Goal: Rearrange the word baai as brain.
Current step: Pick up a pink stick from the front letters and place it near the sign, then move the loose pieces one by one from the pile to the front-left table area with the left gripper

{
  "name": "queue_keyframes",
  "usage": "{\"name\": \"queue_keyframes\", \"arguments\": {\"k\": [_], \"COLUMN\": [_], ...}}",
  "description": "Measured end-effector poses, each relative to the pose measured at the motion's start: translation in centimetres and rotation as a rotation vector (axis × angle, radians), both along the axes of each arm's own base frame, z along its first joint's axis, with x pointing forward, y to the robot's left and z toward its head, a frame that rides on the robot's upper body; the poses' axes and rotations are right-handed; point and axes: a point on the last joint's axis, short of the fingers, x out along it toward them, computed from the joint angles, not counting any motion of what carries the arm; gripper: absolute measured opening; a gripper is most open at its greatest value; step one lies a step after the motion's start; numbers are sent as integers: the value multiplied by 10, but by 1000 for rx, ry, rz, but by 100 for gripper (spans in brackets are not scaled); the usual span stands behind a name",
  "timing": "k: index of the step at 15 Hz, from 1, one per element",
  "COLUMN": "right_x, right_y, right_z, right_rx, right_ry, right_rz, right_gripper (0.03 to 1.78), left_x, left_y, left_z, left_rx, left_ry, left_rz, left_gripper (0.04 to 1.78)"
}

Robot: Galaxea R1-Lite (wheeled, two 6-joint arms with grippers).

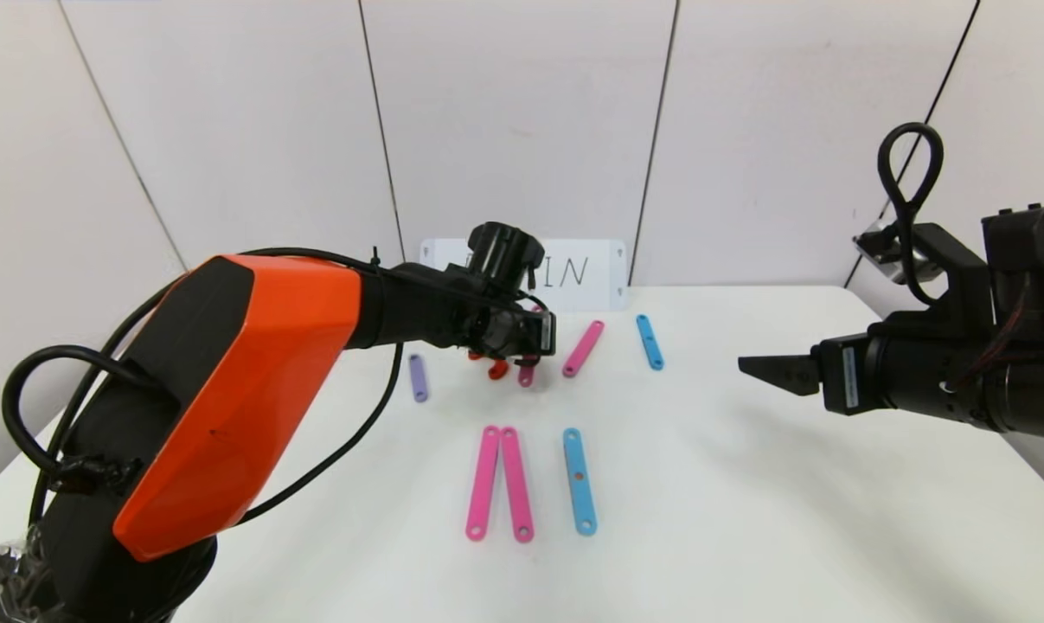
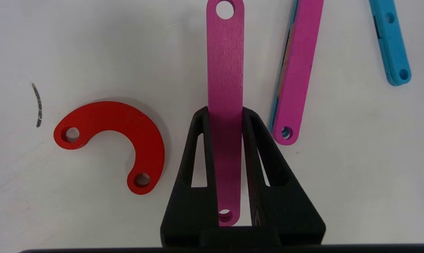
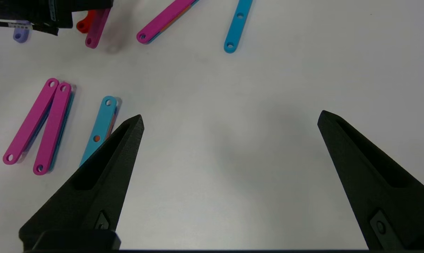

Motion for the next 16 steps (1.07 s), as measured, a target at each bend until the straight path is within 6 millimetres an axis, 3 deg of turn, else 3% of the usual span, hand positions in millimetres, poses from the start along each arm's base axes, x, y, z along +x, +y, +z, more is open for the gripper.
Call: {"name": "queue_keyframes", "arguments": {"k": [9, 12, 16], "right_x": [1, 1, 1], "right_y": [0, 0, 0], "right_z": [-2, -2, -2], "right_rx": [-3, -2, -3], "right_ry": [8, 9, 9], "right_rz": [1, 1, 0], "right_gripper": [173, 173, 173], "left_x": [1, 1, 1], "left_y": [-14, -16, -17], "left_z": [-18, -22, -21], "left_rx": [28, 30, 22], "left_ry": [-20, -20, -30], "left_rz": [0, -3, -3], "left_gripper": [34, 61, 130]}}
